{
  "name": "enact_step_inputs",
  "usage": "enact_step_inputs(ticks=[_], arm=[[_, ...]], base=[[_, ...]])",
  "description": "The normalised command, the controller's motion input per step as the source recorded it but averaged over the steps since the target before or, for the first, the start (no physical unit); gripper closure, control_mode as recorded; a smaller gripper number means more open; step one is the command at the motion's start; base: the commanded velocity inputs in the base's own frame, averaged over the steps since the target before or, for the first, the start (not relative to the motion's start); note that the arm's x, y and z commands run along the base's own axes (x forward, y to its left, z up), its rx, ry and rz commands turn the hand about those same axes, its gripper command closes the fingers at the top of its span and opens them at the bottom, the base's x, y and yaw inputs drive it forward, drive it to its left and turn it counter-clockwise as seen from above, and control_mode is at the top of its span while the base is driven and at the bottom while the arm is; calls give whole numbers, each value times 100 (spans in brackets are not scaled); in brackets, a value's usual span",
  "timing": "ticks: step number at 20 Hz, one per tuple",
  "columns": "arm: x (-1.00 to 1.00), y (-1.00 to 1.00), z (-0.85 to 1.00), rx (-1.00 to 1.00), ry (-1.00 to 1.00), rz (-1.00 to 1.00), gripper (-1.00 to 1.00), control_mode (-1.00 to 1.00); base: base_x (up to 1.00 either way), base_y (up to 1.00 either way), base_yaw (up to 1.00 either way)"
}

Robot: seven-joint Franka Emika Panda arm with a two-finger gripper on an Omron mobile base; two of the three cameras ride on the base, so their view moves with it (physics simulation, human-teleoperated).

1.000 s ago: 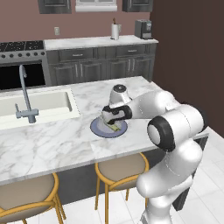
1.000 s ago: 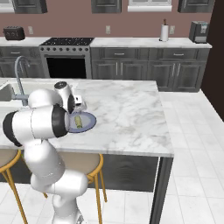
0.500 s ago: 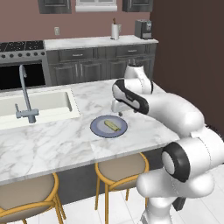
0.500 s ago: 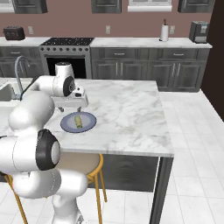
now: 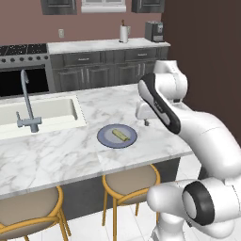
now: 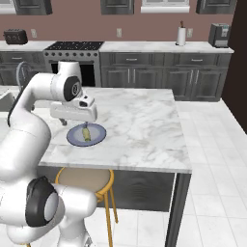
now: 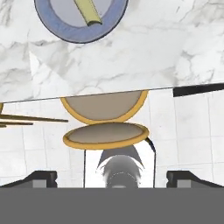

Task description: Retrieve the butter from the fridge and place it on a plate on the dining table. Then retrieve the butter knife by the fridge and place it near the plate.

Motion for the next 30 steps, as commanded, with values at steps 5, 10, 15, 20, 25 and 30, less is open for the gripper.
enact_step_inputs(ticks=[5,10,15,20,25,30], arm=[[-100,-26,27,0,4,-17,-100,-100],[-95,-14,22,0,1,-15,-100,-100],[-54,0,9,0,4,-8,-100,-100],[-17,12,0,-7,6,4,-100,-100],[-9,4,0,-7,0,16,-100,-100],[-13,0,-3,-2,0,13,-100,-100]], base=[[0,0,0],[0,0,0],[0,0,0],[0,0,0],[0,0,0],[0,0,0]])
